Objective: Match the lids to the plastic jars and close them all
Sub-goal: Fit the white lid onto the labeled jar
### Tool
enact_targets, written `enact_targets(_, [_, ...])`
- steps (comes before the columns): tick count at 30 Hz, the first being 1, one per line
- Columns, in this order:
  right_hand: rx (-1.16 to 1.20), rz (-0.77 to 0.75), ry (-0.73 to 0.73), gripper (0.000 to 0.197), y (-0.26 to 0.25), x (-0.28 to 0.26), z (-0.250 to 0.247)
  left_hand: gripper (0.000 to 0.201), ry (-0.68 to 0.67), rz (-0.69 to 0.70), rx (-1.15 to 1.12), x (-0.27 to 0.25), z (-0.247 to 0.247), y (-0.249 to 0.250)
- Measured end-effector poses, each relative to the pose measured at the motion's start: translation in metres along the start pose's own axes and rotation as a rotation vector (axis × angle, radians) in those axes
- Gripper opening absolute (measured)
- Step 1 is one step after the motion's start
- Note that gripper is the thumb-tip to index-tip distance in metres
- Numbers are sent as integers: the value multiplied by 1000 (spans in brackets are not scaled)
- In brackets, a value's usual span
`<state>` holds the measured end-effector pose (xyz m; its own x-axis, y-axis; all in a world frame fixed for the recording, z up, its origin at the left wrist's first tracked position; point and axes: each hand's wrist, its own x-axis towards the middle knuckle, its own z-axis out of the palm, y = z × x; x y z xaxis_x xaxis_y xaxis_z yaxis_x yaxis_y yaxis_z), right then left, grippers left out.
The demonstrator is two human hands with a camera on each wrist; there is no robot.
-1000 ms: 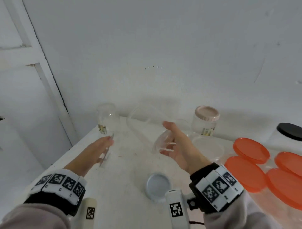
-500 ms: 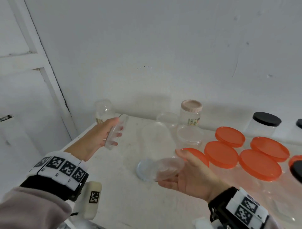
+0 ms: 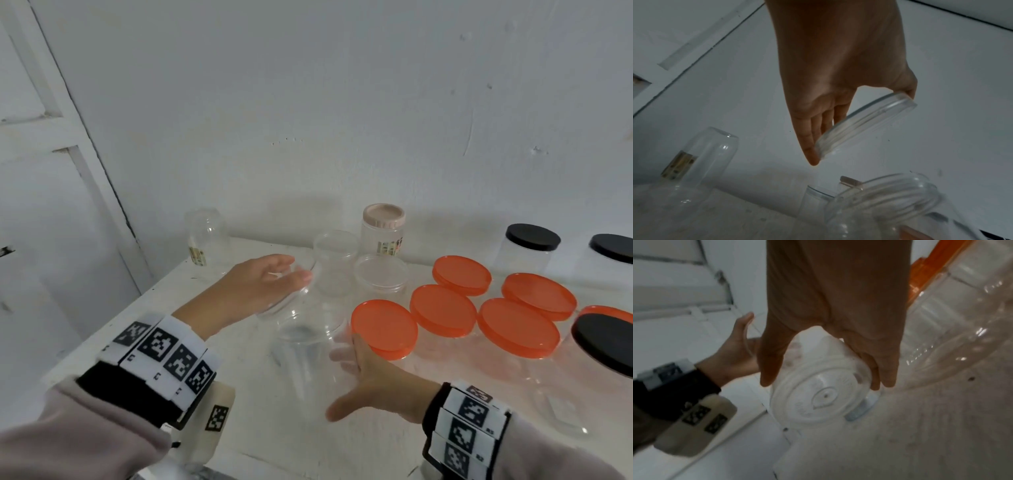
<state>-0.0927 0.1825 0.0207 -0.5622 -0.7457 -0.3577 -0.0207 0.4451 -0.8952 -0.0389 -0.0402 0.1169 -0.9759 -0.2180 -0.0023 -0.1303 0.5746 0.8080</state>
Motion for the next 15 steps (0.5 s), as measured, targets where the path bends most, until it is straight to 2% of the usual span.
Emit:
enact_targets(4, [-184, -24, -21, 116, 10, 11, -3, 108, -68, 38, 166, 1, 15, 4])
enact_targets(9, [-273, -61, 24, 125, 15, 23, -2, 107, -105, 64, 249, 3, 28, 2])
enact_targets(12, [-307, -94, 85, 119, 16, 30, -1, 111, -119, 68, 284, 4, 32, 0])
enact_targets(15, [-210, -116, 99, 116, 12, 33, 0, 109, -142, 88, 333, 3, 38, -4])
